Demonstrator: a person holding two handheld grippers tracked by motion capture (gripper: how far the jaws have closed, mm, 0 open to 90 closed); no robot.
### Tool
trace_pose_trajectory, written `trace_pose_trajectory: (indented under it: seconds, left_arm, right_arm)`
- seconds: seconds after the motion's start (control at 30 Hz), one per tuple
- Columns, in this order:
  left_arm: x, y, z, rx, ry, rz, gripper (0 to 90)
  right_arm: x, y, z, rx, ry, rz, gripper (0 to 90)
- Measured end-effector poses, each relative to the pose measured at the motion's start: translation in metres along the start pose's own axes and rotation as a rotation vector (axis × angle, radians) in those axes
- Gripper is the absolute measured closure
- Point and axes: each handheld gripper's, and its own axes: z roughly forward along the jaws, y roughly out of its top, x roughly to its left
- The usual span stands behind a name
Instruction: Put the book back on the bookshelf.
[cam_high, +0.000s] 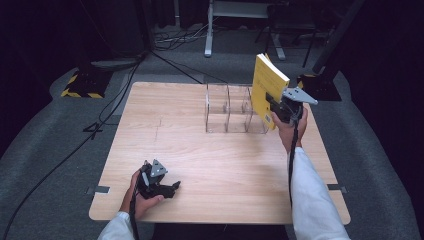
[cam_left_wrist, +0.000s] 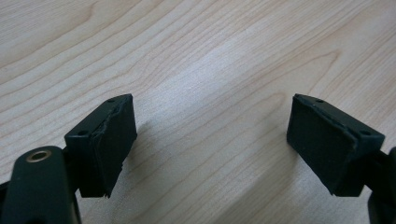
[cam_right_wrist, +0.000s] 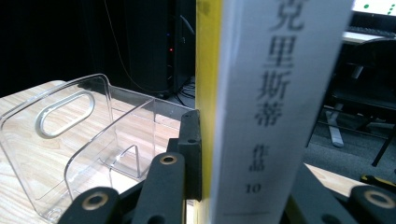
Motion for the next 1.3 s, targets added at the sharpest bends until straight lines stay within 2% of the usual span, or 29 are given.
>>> trace_pose_trajectory:
  seconds: [0.17,0.2,0.33,0.7,1.0,1.1,1.3]
  left_arm:
    - [0.0,0.0,0.0,0.001,-0.006,0.002,16.5]
    - [-0.001,-0.001,0.0,0.0,-0.01,-0.01,16.5]
    - [-0.001,-0.001,-0.001,0.003,-0.009,0.014,16.5]
    - [-0.001,-0.001,-0.001,0.003,-0.02,0.011,16.0]
    - [-0.001,-0.001,-0.001,0.002,-0.021,0.011,16.1]
    - [-0.001,-0.001,-0.001,0.002,-0.022,0.011,16.1]
    - [-0.001,-0.001,-0.001,0.003,-0.021,0.011,16.1]
  right_arm:
    - [0.002,-0.002,0.009,0.004,-0.023,0.006,76.2]
    - [0.002,-0.003,0.013,0.009,-0.024,0.007,76.2]
    - [0.004,-0.011,0.025,0.024,-0.056,0.006,76.2]
    - [0.006,-0.029,0.047,0.028,-0.062,0.027,76.2]
    - [0.004,-0.043,0.052,0.032,-0.062,0.059,76.1]
    - [0.006,-0.044,0.053,0.036,-0.07,0.038,76.1]
    - [0.009,-0.046,0.052,0.029,-0.073,0.026,75.9]
